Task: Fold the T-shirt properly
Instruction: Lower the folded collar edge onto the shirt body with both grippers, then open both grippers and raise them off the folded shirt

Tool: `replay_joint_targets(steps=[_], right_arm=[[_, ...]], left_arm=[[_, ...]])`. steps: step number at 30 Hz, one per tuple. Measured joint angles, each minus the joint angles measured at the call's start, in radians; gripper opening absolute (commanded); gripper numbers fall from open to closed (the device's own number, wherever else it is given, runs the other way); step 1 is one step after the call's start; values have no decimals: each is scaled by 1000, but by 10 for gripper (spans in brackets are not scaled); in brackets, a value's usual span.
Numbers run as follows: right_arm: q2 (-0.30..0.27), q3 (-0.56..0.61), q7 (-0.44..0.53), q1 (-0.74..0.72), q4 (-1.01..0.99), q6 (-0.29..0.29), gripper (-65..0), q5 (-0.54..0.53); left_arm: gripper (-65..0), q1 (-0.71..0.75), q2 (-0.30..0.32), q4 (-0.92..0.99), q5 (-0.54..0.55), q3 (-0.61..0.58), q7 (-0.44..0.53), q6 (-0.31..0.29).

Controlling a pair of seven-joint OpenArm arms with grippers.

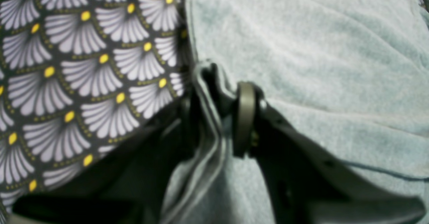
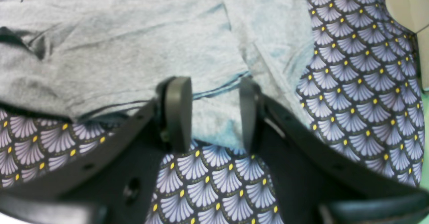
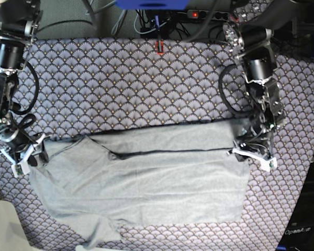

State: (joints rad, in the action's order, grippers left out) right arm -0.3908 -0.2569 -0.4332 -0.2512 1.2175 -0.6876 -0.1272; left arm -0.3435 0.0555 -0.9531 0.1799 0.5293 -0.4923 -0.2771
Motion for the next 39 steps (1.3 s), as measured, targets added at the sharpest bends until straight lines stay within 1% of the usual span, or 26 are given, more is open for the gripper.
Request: replay_joint_targets(steps=[3, 5, 8, 15, 21, 24, 29, 31, 33, 34, 39], right_arm=[[0, 0, 0, 0, 0, 0, -402, 0], [0, 0, 1, 0, 0, 0, -402, 0], [0, 0, 0, 0, 0, 0, -402, 0], [0, 0, 0, 0, 0, 0, -402, 0], [0, 0, 2, 6, 0, 0, -402, 0], [0, 0, 0, 14, 0, 0, -402, 0], [0, 0, 3, 14, 0, 0, -402, 0], [0, 0, 2, 14, 0, 0, -402, 0], [0, 0, 3, 13, 0, 0, -402, 0], [0, 0, 3, 13, 0, 0, -402, 0], [0, 0, 3, 14, 0, 0, -402, 0]], left_arm=[[-494, 38, -2, -61, 0, 0, -12, 0], [-494, 61, -1, -117, -3, 3, -43, 1], [-494, 61, 1, -167, 0, 3, -71, 1], [-494, 53, 0, -165, -4, 3, -76, 0], [-494, 53, 0, -123, -3, 3, -72, 0], [-494, 52, 0, -110, -3, 3, -31, 0], [-497, 53, 0, -101, -3, 3, -27, 0], [-521, 52, 0, -101, -3, 3, -27, 0], [-625, 52, 0, -101, -3, 3, -27, 0], [-650, 52, -1, -101, -3, 3, -27, 0], [-650, 22, -4, -99, -10, 3, -36, 1]])
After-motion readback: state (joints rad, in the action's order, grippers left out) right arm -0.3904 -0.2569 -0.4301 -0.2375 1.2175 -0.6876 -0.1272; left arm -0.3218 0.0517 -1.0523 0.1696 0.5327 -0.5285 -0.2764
